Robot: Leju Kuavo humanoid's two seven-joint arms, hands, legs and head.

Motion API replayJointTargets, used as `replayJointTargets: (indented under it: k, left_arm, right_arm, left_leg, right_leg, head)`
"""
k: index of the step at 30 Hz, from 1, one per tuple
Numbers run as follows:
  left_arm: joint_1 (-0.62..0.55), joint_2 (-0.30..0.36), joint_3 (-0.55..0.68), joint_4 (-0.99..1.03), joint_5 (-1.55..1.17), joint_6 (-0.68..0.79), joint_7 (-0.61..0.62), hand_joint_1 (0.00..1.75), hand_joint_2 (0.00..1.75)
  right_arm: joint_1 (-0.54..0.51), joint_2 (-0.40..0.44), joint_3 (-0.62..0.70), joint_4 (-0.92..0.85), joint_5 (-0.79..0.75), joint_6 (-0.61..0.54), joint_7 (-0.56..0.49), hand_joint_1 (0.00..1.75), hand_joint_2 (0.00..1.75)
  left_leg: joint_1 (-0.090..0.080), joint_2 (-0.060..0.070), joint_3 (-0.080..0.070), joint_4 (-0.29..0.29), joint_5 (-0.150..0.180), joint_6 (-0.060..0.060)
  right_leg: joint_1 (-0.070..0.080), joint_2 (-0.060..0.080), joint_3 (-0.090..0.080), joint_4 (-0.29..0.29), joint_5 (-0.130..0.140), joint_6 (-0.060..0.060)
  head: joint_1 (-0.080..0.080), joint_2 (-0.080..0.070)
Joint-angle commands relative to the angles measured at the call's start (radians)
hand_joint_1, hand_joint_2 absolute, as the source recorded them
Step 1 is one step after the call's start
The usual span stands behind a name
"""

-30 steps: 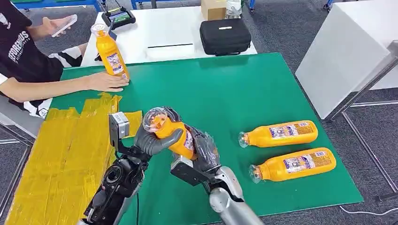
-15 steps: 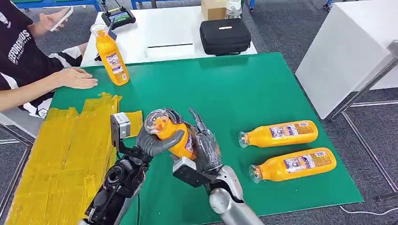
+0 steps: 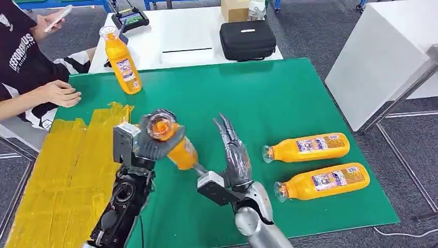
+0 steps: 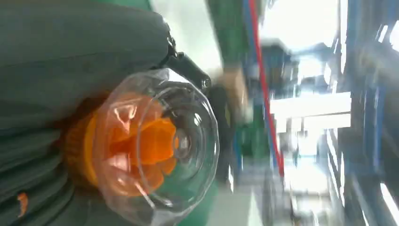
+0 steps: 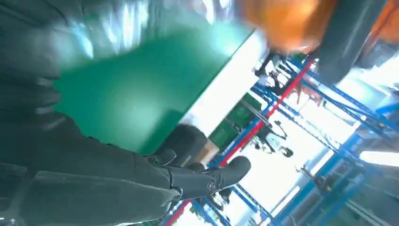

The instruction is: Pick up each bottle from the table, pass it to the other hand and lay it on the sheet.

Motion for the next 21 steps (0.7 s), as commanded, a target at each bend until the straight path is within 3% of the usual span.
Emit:
replayJointTargets:
  k: [1, 10, 16, 21]
  left_arm:
    - [0.004, 0.013, 0.134, -0.064, -0.078, 0.109, -0.016, 1.75, 1.75]
    - [0.008, 0.012, 0.152, -0.067, -0.086, 0.126, -0.024, 1.75, 1.75]
    - [0.008, 0.012, 0.152, -0.067, -0.086, 0.126, -0.024, 1.75, 1.75]
    - [0.004, 0.002, 0.166, -0.064, -0.318, 0.337, -0.057, 1.75, 1.75]
  right_arm:
    - [0.041, -0.032, -0.042, -0.133, 0.008, -0.021, -0.017, 0.0, 1.75]
    - [0.051, -0.037, -0.047, -0.153, 0.01, -0.025, -0.018, 0.0, 1.75]
    - [0.051, -0.037, -0.047, -0.153, 0.01, -0.025, -0.018, 0.0, 1.75]
    - [0.069, -0.037, -0.062, -0.176, 0.012, -0.042, -0.028, 0.0, 1.75]
  left_leg:
    - [0.0, 0.001, 0.007, 0.001, -0.004, -0.001]
    - [0.0, 0.0, 0.002, 0.0, -0.001, 0.0]
    - [0.0, 0.0, 0.006, 0.0, -0.003, -0.001]
    - [0.0, 0.0, 0.003, 0.0, -0.002, 0.0]
  right_leg:
    - [0.0, 0.0, 0.007, 0.001, -0.004, -0.001]
    - [0.0, 0.0, 0.002, 0.0, -0.001, 0.0]
    - [0.001, 0.0, 0.006, 0.0, -0.003, -0.001]
    - [0.0, 0.0, 0.004, 0.0, -0.002, 0.0]
  head:
    - [0.0, 0.0]
    - [0.0, 0.0]
    - [0.0, 0.0]
    - [0.0, 0.0]
